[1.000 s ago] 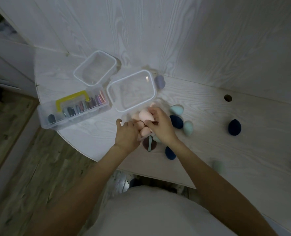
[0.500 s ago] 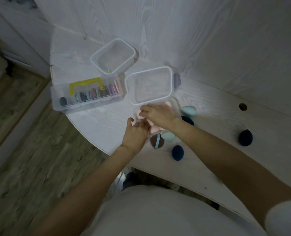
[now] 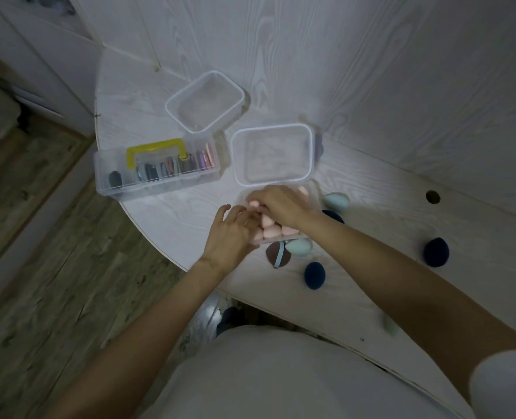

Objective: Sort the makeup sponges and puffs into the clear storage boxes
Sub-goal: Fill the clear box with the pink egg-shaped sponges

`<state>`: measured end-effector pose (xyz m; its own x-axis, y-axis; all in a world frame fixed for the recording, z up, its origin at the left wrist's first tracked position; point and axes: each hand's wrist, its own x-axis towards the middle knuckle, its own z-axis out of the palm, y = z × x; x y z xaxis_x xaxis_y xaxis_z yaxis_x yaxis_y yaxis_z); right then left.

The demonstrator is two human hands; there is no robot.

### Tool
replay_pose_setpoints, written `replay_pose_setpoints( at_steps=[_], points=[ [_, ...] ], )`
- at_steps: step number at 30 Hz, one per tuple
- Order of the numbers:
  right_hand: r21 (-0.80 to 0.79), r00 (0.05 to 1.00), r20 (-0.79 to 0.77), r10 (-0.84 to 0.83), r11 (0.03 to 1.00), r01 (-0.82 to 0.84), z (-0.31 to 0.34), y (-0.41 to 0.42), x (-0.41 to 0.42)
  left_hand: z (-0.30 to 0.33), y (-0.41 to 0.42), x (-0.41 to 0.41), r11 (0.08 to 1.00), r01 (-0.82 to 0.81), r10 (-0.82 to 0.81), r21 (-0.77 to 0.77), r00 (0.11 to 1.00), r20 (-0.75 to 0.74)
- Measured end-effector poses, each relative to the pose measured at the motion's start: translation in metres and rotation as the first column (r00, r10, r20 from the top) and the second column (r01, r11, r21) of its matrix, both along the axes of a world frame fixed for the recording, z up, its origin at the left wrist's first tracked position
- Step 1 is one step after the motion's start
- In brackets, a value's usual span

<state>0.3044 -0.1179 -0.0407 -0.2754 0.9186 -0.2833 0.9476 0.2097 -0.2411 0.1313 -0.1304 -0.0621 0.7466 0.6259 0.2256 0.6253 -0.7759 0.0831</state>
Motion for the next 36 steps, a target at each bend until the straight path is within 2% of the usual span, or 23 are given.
replay_pose_setpoints(
  at_steps=[1, 2, 4, 5, 7, 8, 9, 13, 18, 21, 23, 27, 31, 33, 34, 36],
  points=[
    [0.059, 1.0, -0.005, -0.01, 0.998, 0.01, 0.002, -0.004, 0.003, -0.001, 0.001, -0.007, 1.0, 0.012, -0.011, -0.024, 0.999, 0.044],
    [0.051, 0.998, -0.04, -0.048, 0.997, 0.05, 0.003, -0.006, 0.005, 0.001, 0.002, -0.013, 0.996, 0.001, 0.009, -0.087, 0.995, 0.104],
    [0.089, 0.998, -0.041, -0.049, 0.995, 0.052, 0.011, -0.011, 0.007, 0.01, 0.0, -0.021, 0.928, -0.129, 0.215, -0.349, 0.952, 0.218],
    [0.129, 1.0, -0.023, -0.019, 0.991, 0.022, 0.008, -0.01, 0.007, 0.014, -0.001, -0.022, 0.828, -0.205, 0.365, -0.521, 0.904, 0.224],
    [0.09, 0.998, -0.054, 0.028, 0.996, -0.023, 0.005, -0.007, 0.003, 0.02, -0.001, -0.018, 0.534, -0.231, 0.549, -0.813, 0.826, 0.126],
    [0.01, 0.996, -0.091, -0.007, 1.0, 0.008, 0.002, -0.007, 0.002, 0.02, 0.001, -0.015, 0.418, -0.202, 0.567, -0.886, 0.819, 0.081],
    [0.006, 0.999, -0.053, 0.009, 1.0, -0.008, 0.0, -0.006, 0.001, 0.018, 0.002, -0.013, 0.364, -0.173, 0.563, -0.915, 0.824, 0.067],
    [-0.007, 0.994, 0.106, 0.027, 1.0, -0.026, 0.005, -0.008, -0.009, 0.013, 0.003, -0.011, 0.384, -0.153, 0.553, -0.91, 0.828, 0.095],
    [-0.035, 0.987, 0.139, 0.075, 0.997, -0.071, -0.003, -0.009, -0.007, 0.015, 0.002, -0.011, 0.449, -0.149, 0.529, -0.881, 0.839, 0.127],
    [-0.025, 0.99, 0.136, 0.045, 0.999, -0.042, 0.001, -0.011, -0.013, 0.017, 0.001, -0.009, 0.477, -0.141, 0.515, -0.868, 0.845, 0.146],
    [-0.005, 0.997, 0.065, -0.053, 0.999, 0.053, 0.003, -0.015, -0.018, 0.017, 0.0, -0.009, 0.481, -0.13, 0.516, -0.867, 0.841, 0.16],
    [-0.113, 0.968, -0.119, -0.219, 0.972, 0.206, 0.004, -0.023, -0.018, 0.016, -0.001, -0.009, 0.486, -0.107, 0.516, -0.867, 0.836, 0.187],
    [-0.141, 0.99, -0.035, -0.138, 0.981, 0.132, 0.008, -0.02, -0.02, 0.016, 0.0, -0.008, 0.473, -0.1, 0.509, -0.875, 0.842, 0.178],
    [-0.14, 0.991, -0.051, -0.12, 0.984, 0.112, 0.007, -0.02, -0.019, 0.015, 0.002, -0.01, 0.442, -0.1, 0.519, -0.892, 0.839, 0.163],
    [-0.143, 0.98, -0.124, -0.158, 0.98, 0.14, 0.008, -0.021, -0.017, 0.014, 0.002, -0.01, 0.426, -0.102, 0.523, -0.899, 0.838, 0.153],
    [-0.13, 0.894, -0.349, -0.281, 0.959, 0.251, 0.016, -0.027, -0.009, 0.012, 0.006, -0.012, 0.41, -0.117, 0.524, -0.905, 0.842, 0.129]
  ],
)
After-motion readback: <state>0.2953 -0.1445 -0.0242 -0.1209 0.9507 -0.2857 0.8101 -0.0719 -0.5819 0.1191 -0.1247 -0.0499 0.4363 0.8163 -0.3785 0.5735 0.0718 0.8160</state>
